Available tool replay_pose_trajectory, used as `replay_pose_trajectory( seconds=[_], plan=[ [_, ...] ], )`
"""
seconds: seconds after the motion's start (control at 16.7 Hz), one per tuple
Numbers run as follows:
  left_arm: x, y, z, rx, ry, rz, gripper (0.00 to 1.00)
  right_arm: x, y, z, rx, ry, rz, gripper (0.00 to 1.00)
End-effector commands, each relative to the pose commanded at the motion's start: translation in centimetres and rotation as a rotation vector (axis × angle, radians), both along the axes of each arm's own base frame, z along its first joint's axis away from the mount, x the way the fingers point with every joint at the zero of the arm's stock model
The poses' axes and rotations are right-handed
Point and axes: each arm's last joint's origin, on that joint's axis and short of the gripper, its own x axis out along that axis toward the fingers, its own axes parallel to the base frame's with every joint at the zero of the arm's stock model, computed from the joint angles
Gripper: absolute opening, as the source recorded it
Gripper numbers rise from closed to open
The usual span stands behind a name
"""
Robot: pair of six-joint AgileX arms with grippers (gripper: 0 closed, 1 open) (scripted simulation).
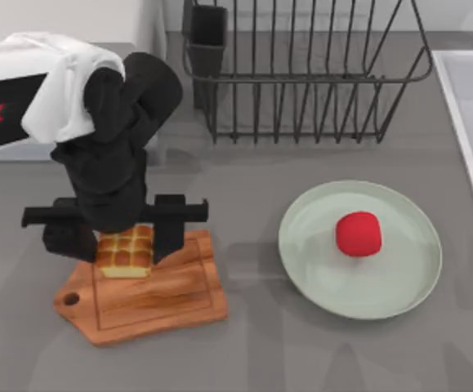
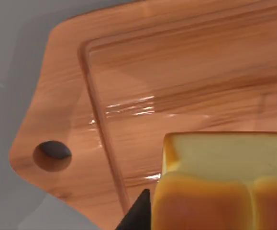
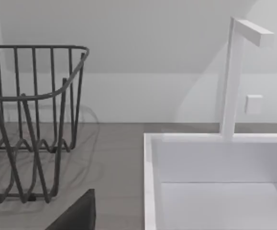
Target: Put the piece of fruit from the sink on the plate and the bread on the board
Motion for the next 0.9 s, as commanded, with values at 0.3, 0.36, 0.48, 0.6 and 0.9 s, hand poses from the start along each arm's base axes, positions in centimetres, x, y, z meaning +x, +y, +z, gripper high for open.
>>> replay_pose_trajectory(
  seconds=[0.3, 0.36, 0.48, 0.6, 0.9],
  plan=[
    [0.0, -0.1, -1.3, -0.001, 0.0, -0.001, 0.0, 0.0, 0.0, 0.0, 0.0, 0.0, 0.0, 1.0],
    [0.0, -0.1, -1.5, -0.001, 0.0, -0.001, 0.0, 0.0, 0.0, 0.0, 0.0, 0.0, 0.0, 1.0],
    [0.0, -0.1, -2.1, -0.001, 0.0, -0.001, 0.0, 0.0, 0.0, 0.0, 0.0, 0.0, 0.0, 1.0],
    [0.0, -0.1, -2.6, -0.001, -0.001, -0.001, 0.0, 0.0, 0.0, 0.0, 0.0, 0.0, 0.0, 1.0],
    [0.0, -0.1, -3.9, -0.002, -0.002, -0.002, 0.0, 0.0, 0.0, 0.0, 0.0, 0.0, 0.0, 1.0]
  ],
)
